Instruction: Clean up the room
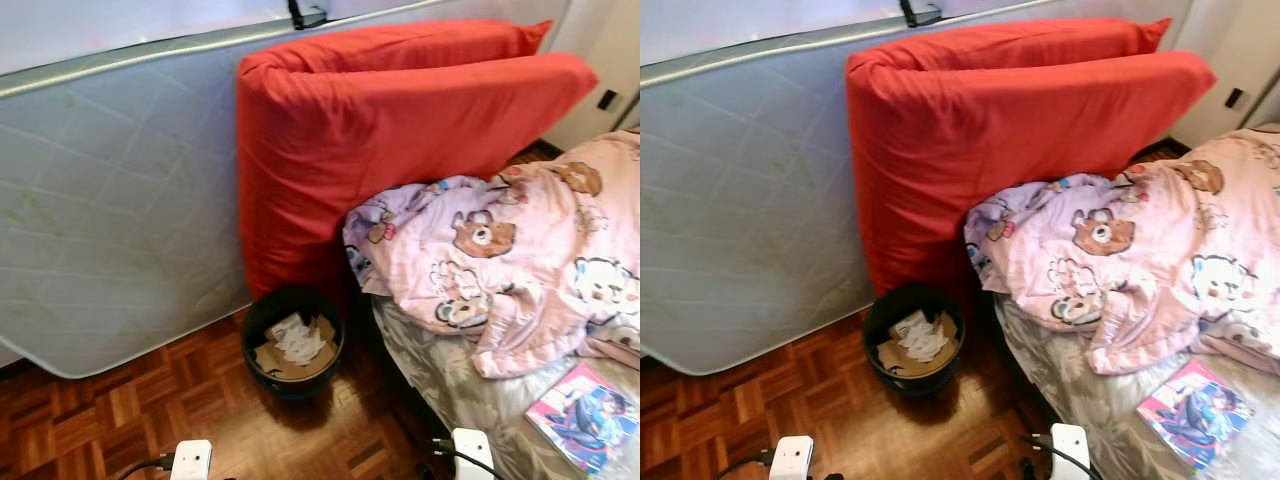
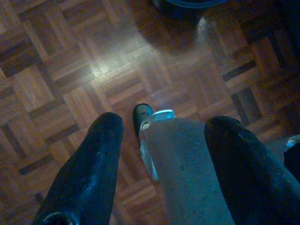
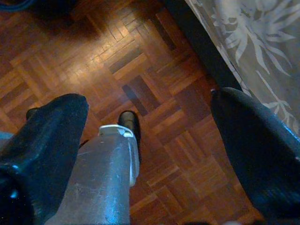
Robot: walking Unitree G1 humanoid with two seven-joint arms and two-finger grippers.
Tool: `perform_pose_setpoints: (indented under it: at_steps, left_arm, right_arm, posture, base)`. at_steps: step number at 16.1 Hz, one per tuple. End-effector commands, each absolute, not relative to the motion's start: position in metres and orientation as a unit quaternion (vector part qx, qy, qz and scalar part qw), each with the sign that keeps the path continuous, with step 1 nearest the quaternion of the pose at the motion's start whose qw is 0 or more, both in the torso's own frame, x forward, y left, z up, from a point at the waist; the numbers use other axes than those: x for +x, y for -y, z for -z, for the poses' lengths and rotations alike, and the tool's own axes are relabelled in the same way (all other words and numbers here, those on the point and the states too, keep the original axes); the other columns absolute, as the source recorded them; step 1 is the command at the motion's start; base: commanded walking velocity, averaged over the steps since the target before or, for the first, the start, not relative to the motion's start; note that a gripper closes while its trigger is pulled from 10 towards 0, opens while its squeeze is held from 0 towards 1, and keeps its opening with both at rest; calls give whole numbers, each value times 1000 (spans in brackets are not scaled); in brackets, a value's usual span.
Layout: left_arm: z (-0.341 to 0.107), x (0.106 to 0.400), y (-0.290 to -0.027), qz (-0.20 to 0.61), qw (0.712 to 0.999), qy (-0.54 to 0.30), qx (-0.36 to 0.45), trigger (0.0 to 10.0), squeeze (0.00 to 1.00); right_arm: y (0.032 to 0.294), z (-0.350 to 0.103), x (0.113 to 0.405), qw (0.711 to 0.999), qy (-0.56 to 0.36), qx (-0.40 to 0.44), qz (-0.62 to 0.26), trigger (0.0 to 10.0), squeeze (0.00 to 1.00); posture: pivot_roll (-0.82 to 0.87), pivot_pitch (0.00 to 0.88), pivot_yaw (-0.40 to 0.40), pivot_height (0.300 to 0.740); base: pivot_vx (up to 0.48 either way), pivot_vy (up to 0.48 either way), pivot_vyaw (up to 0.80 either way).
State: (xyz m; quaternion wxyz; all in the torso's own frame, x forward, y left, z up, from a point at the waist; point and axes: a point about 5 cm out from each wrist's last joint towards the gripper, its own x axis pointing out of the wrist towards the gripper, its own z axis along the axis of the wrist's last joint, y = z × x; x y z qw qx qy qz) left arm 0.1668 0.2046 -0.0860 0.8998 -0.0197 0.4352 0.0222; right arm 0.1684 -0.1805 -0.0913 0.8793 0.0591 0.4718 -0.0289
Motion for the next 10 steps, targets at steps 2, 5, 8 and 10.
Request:
perform_pose_setpoints:
  at_steps: [2, 5, 8, 10]
  left_arm:
    - [87, 165, -204, -18, 897, -441, -16, 10000, 0]
    - [85, 172, -202, -17, 899, -437, -16, 10000, 0]
    - [84, 174, -199, -15, 900, -436, -18, 10000, 0]
    - [85, 172, -200, -15, 900, -436, -5, 10000, 0]
  right_arm:
    - [167, 95, 164, 873, -483, 58, 21, 10000, 0]
    - [176, 94, 163, 877, -477, 57, 23, 10000, 0]
    - [187, 90, 171, 880, -471, 56, 28, 10000, 0]
    - [185, 89, 173, 880, -470, 55, 26, 10000, 0]
  posture:
    - [59, 78, -25, 740]
    - [60, 68, -24, 740]
    - [59, 77, -29, 740]
    - [60, 84, -31, 740]
  base:
    - [0, 0, -763]
    - [0, 0, -763]
    - [0, 0, -763]
    - [0, -341, -766]
